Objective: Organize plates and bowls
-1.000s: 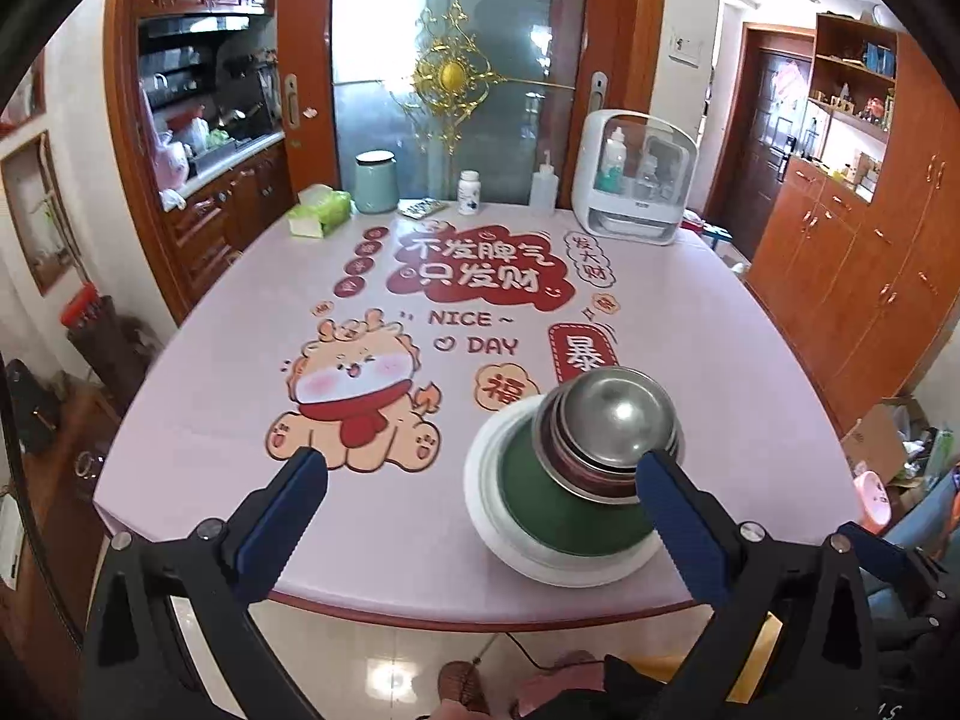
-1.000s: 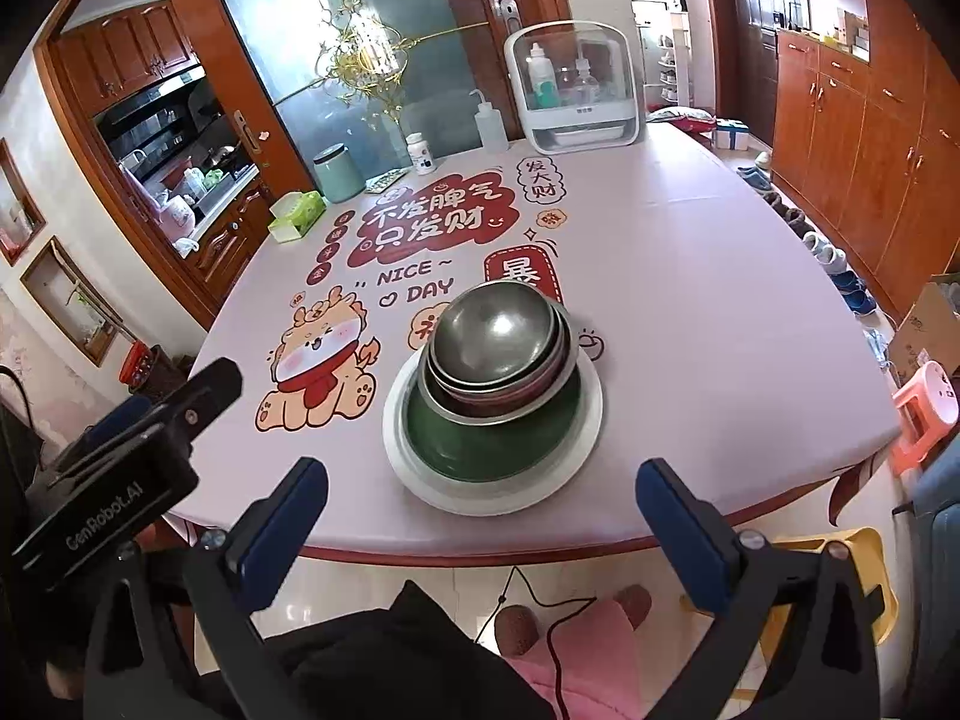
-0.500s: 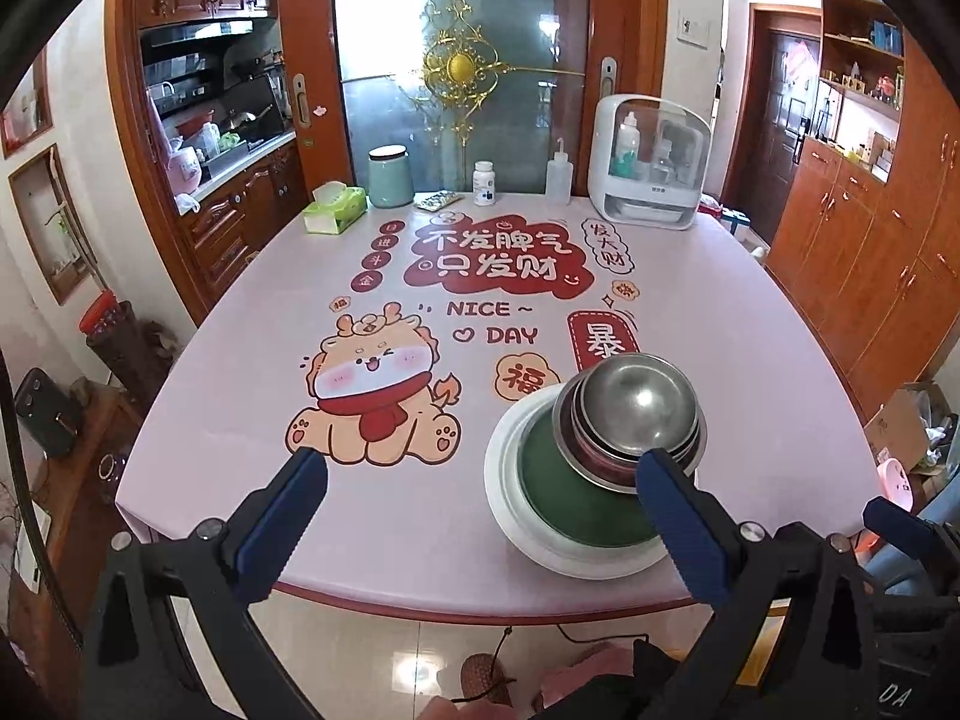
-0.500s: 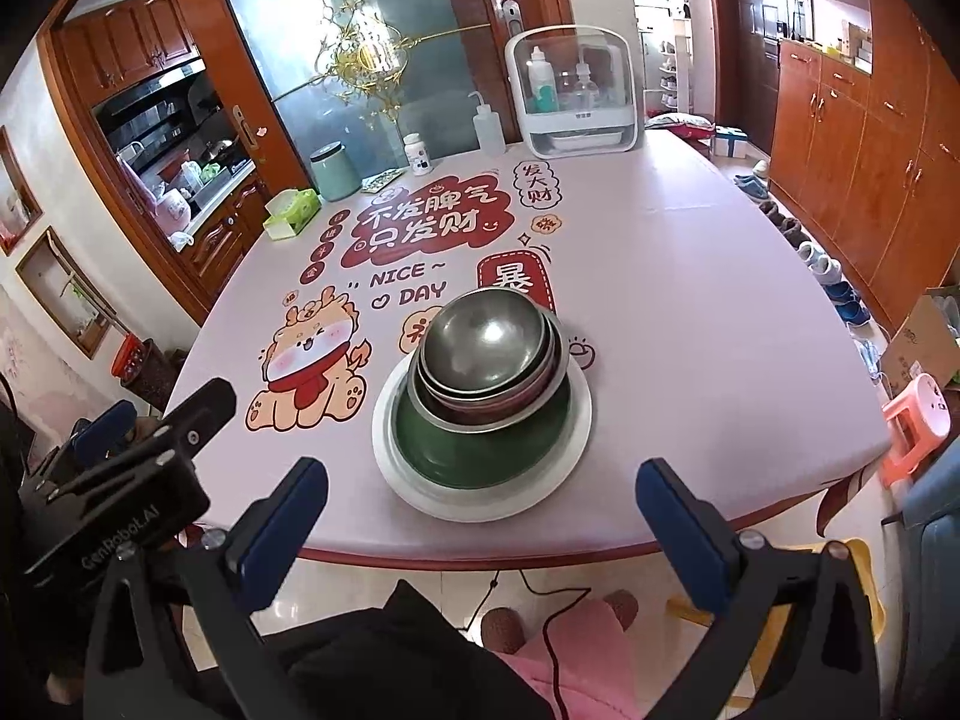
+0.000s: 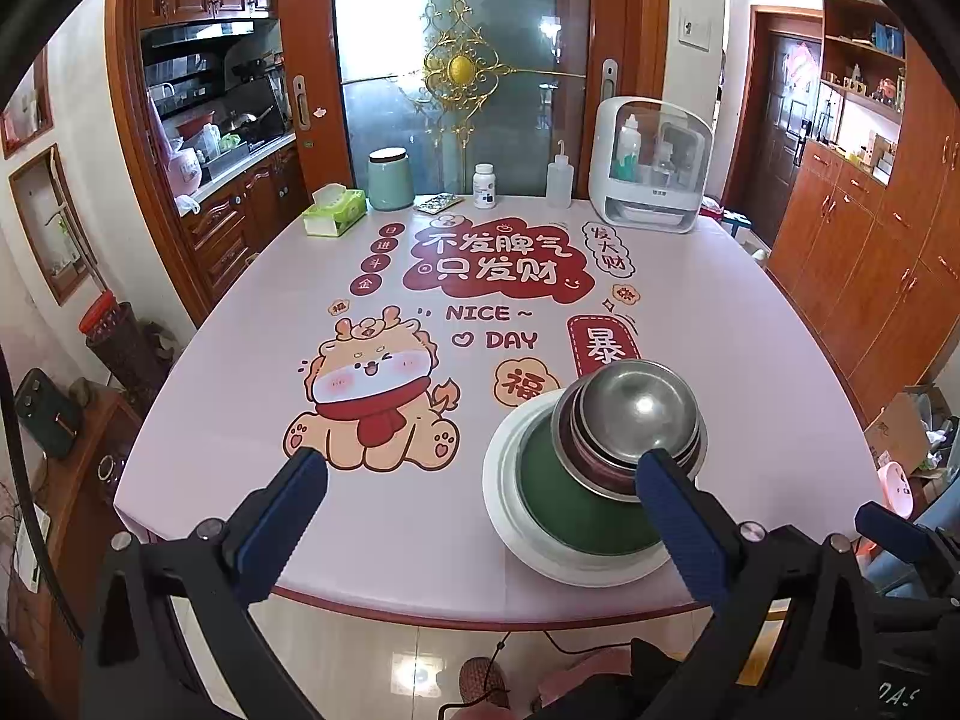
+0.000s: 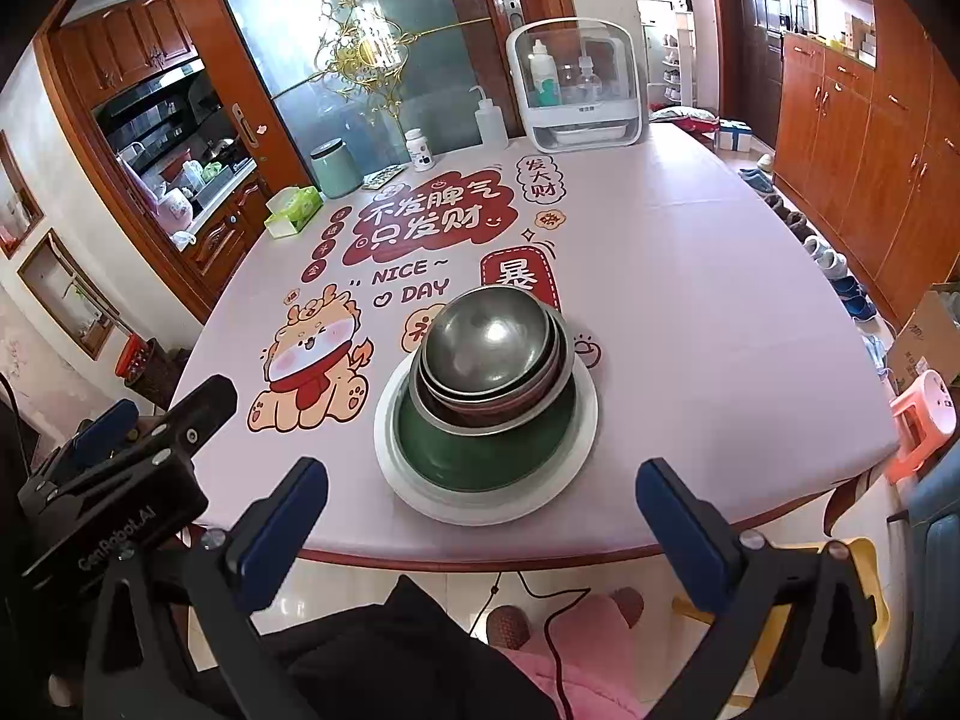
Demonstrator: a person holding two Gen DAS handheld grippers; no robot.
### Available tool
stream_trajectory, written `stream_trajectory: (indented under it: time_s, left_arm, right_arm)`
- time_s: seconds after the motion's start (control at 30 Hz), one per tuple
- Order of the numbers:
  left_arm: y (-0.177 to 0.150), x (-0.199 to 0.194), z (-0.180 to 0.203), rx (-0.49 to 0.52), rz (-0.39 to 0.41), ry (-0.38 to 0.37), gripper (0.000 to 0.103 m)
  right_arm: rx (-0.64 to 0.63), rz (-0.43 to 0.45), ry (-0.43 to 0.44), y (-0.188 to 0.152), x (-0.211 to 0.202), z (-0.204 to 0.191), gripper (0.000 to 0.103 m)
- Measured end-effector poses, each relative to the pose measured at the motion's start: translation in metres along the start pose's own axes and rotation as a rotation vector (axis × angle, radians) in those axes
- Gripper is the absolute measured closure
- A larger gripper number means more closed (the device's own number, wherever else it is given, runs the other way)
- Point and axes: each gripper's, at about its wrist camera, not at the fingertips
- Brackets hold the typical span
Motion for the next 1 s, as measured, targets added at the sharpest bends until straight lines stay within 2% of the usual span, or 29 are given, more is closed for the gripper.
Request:
stream_trajectory:
  time_s: [1.0]
  left_arm:
    - [-0.0008, 0.004, 0.0023, 0.006, -0.01, 0.002, 0.001]
  right_arm:
    - [0.027, -0.037, 0.002, -0.0006, 0.0106, 0.0055, 0.0]
Point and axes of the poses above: each gripper's, at about its wrist camera, not at the fingertips, and x roughly the way its jaws point, z to its right, y to its top, and after that the axes turned 1 degree about y, right-handed
